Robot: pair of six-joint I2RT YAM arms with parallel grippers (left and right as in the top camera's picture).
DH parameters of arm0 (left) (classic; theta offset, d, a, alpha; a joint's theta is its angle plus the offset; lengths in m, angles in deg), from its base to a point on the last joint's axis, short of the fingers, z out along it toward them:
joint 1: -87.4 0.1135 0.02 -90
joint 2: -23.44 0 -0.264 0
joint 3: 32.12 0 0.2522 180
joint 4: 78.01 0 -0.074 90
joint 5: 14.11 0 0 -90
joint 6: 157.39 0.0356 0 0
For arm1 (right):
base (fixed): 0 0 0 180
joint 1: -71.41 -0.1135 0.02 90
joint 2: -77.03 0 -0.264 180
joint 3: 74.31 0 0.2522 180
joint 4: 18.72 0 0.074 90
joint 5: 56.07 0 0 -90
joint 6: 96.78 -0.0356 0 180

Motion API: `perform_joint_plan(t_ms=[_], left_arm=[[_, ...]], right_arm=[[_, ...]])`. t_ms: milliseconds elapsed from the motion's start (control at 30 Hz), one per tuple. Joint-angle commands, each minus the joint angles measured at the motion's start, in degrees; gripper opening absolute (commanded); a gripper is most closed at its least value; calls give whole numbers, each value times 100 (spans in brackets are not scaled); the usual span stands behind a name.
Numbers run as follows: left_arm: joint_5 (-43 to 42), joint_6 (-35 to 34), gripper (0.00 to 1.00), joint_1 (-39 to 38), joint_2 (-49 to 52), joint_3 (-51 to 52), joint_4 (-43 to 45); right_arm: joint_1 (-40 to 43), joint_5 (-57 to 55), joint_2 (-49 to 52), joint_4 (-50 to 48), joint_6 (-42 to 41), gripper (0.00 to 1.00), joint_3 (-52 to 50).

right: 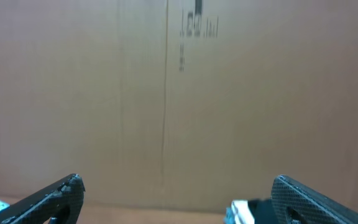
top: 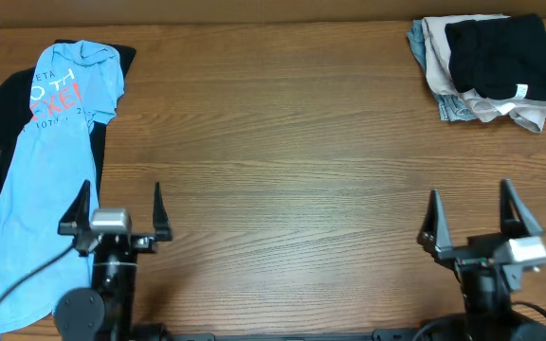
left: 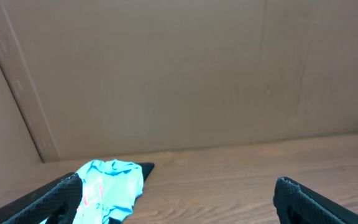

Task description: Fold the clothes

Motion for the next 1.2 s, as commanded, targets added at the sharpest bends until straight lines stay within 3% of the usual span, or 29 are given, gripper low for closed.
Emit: perform_joint_plan(t_ms=[0, 300, 533, 800, 1033, 1167], left_arm=[[-59, 35, 100, 22, 782, -896, -214], [-741, 144, 100, 22, 3230, -3668, -2293], [-695, 428, 100, 22, 4494, -4944, -3707], [-634, 468, 100, 22, 5569, -4994, -4100], [-592, 415, 100, 22, 6172, -4994, -3875], [-518, 769, 100, 31, 6387, -4994, -3412]], right_arm=[[15, -37, 258, 146, 28, 100, 592], [15, 374, 2260, 1722, 24, 100, 2413], [15, 813, 4148, 3176, 24, 100, 3928], [15, 1147, 6199, 4430, -2, 100, 5053], [15, 3344, 7493, 4107, -20, 100, 5060], [15, 4194, 7982, 3915, -20, 100, 5060]])
